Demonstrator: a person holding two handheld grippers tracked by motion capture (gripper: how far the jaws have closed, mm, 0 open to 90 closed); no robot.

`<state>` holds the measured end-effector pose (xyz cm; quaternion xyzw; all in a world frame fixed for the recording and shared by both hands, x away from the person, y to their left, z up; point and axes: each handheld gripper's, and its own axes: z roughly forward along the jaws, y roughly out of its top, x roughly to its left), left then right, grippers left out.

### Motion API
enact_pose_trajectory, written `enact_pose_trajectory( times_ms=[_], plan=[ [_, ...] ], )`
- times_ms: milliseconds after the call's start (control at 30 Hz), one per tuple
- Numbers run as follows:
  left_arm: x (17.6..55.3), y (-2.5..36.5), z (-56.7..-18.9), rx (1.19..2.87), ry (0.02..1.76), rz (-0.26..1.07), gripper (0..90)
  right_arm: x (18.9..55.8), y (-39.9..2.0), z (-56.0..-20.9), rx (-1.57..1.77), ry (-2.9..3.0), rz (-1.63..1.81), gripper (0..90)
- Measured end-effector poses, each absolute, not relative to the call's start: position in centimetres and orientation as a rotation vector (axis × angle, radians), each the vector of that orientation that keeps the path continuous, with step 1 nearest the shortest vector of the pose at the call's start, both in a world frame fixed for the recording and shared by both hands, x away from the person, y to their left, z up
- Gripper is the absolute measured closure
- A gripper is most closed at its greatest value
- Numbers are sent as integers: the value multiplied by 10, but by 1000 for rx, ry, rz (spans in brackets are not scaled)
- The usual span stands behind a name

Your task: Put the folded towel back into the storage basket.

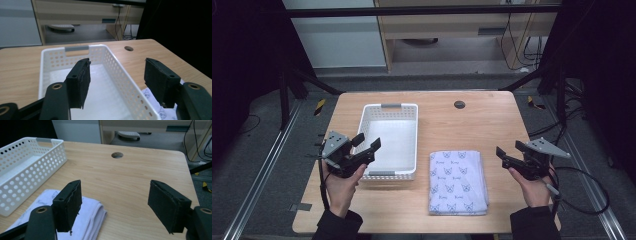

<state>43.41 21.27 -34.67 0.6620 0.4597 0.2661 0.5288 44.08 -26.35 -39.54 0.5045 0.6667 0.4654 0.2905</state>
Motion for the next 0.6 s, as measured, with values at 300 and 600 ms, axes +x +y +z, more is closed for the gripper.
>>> enact_pose_trajectory(
  times_ms=[300,600],
  plan=[
    [429,168,-357,1633,1033,582,391,454,-250,-385,1318,1807,1275,278],
    [425,143,-381,1686,1031,532,413,465,-245,-387,1312,1853,1276,286]
  ],
)
